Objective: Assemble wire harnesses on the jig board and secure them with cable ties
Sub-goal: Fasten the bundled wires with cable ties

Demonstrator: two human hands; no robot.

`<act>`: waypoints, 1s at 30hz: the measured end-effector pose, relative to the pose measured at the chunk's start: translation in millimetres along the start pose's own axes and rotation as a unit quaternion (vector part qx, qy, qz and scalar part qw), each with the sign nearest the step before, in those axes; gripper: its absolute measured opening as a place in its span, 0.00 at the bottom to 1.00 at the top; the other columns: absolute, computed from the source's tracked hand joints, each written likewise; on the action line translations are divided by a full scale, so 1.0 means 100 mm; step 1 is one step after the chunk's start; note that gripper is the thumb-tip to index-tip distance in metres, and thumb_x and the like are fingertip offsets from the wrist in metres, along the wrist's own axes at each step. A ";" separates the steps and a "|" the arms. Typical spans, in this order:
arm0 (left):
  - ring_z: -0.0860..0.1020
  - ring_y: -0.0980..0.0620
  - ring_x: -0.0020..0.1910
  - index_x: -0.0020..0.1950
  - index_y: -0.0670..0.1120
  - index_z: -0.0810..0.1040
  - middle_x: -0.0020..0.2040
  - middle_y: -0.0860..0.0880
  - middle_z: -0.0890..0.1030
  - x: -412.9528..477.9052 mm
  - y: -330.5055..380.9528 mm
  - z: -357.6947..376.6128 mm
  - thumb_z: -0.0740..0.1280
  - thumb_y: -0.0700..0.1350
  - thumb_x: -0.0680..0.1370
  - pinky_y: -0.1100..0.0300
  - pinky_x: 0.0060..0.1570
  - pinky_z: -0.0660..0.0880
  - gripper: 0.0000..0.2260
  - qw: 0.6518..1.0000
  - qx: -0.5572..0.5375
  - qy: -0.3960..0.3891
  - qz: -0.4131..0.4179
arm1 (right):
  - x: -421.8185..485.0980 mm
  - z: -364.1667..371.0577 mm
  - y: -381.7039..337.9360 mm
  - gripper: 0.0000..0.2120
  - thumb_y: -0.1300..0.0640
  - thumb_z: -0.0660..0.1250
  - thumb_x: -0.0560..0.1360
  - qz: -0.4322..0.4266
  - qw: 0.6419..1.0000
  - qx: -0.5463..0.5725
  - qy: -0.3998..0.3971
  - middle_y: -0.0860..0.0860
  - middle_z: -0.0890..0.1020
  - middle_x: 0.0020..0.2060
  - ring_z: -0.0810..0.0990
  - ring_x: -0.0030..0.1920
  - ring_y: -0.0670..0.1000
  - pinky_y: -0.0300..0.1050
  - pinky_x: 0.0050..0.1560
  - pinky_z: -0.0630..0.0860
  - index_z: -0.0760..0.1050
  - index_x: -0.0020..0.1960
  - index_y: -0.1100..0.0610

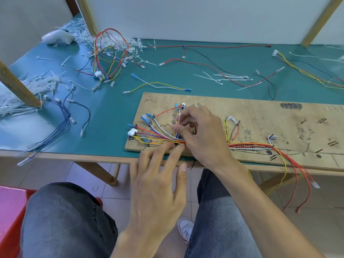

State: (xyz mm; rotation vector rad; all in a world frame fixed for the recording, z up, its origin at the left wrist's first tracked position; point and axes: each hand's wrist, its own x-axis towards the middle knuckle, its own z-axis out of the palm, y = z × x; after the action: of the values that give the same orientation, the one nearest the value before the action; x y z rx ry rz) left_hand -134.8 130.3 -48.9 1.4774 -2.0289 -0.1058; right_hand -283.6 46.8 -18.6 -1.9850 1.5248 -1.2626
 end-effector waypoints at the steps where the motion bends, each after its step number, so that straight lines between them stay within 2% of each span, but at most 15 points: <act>1: 0.73 0.49 0.65 0.70 0.53 0.76 0.67 0.56 0.77 0.03 -0.05 -0.04 0.61 0.50 0.84 0.48 0.59 0.72 0.15 1.000 -0.019 0.007 0.020 | 0.00 0.00 0.00 0.06 0.57 0.78 0.76 0.000 1.000 -0.005 0.003 0.35 0.74 0.38 0.82 0.47 0.53 0.56 0.52 0.78 0.82 0.50 0.53; 5: 0.77 0.50 0.57 0.60 0.49 0.83 0.54 0.57 0.83 0.24 -0.31 -0.19 0.69 0.38 0.79 0.50 0.55 0.76 0.12 0.996 -0.033 0.002 0.079 | -0.01 0.01 0.02 0.03 0.55 0.78 0.76 0.012 1.000 -0.018 0.008 0.36 0.71 0.36 0.78 0.44 0.52 0.46 0.46 0.72 0.85 0.49 0.52; 8: 0.77 0.49 0.55 0.56 0.49 0.84 0.52 0.57 0.84 0.44 -0.46 -0.26 0.71 0.40 0.80 0.49 0.53 0.76 0.07 0.987 -0.034 -0.035 0.153 | 0.00 0.00 0.03 0.03 0.55 0.77 0.77 0.013 1.000 -0.015 0.009 0.35 0.73 0.35 0.77 0.44 0.53 0.45 0.45 0.71 0.86 0.48 0.53; 11: 0.77 0.48 0.51 0.53 0.47 0.85 0.51 0.55 0.84 0.58 -0.53 -0.26 0.70 0.40 0.81 0.49 0.50 0.77 0.05 0.975 -0.024 -0.041 0.216 | 0.01 -0.01 0.04 0.07 0.54 0.75 0.79 0.005 0.999 -0.040 -0.010 0.42 0.80 0.41 0.74 0.49 0.53 0.45 0.50 0.69 0.84 0.44 0.56; 13: 0.78 0.47 0.50 0.53 0.46 0.86 0.51 0.53 0.85 0.62 -0.54 -0.25 0.71 0.39 0.81 0.49 0.49 0.78 0.05 0.972 -0.030 -0.044 0.229 | 0.03 -0.01 0.05 0.08 0.54 0.75 0.79 0.010 0.999 -0.036 -0.016 0.47 0.83 0.44 0.75 0.51 0.55 0.46 0.53 0.70 0.83 0.43 0.57; 20: 0.78 0.48 0.46 0.48 0.45 0.86 0.48 0.49 0.81 0.69 -0.55 -0.27 0.70 0.42 0.80 0.50 0.43 0.77 0.05 0.968 -0.049 -0.054 0.239 | 0.03 -0.04 0.05 0.08 0.54 0.74 0.80 0.020 0.998 -0.016 -0.050 0.47 0.83 0.44 0.73 0.50 0.52 0.43 0.51 0.67 0.84 0.44 0.57; 24: 0.78 0.52 0.48 0.49 0.47 0.84 0.50 0.53 0.80 0.72 -0.51 -0.29 0.70 0.40 0.82 0.54 0.47 0.77 0.04 0.974 -0.081 -0.077 0.199 | 0.02 -0.04 0.08 0.07 0.53 0.75 0.79 0.018 0.999 -0.013 -0.043 0.46 0.84 0.43 0.73 0.49 0.51 0.41 0.53 0.65 0.85 0.45 0.56; 26: 0.79 0.56 0.48 0.50 0.50 0.82 0.48 0.57 0.81 0.73 -0.44 -0.29 0.70 0.42 0.82 0.60 0.48 0.75 0.04 0.982 -0.118 -0.076 0.129 | 0.02 -0.04 0.09 0.05 0.54 0.77 0.78 0.017 0.999 -0.004 -0.033 0.45 0.84 0.42 0.73 0.49 0.51 0.42 0.54 0.65 0.86 0.46 0.56; 28: 0.80 0.59 0.46 0.49 0.55 0.81 0.43 0.60 0.82 0.74 -0.35 -0.26 0.71 0.45 0.81 0.68 0.44 0.73 0.05 0.987 -0.144 -0.060 0.030 | 0.01 -0.03 0.10 0.04 0.55 0.79 0.76 0.020 1.000 0.006 -0.021 0.43 0.85 0.42 0.75 0.49 0.51 0.43 0.52 0.69 0.87 0.47 0.55; 30: 0.80 0.62 0.45 0.46 0.57 0.82 0.40 0.62 0.83 0.76 -0.27 -0.21 0.72 0.47 0.79 0.75 0.42 0.71 0.04 0.982 -0.174 -0.043 -0.053 | 0.00 -0.02 0.12 0.03 0.56 0.80 0.74 0.023 1.000 0.008 -0.015 0.43 0.86 0.42 0.76 0.48 0.51 0.44 0.51 0.72 0.88 0.47 0.54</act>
State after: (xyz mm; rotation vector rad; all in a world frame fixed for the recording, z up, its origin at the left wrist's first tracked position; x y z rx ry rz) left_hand -114.7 59.1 -10.5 1.3725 -1.8790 -0.5486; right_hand -292.4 42.7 -25.3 -1.9396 1.5312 -1.2177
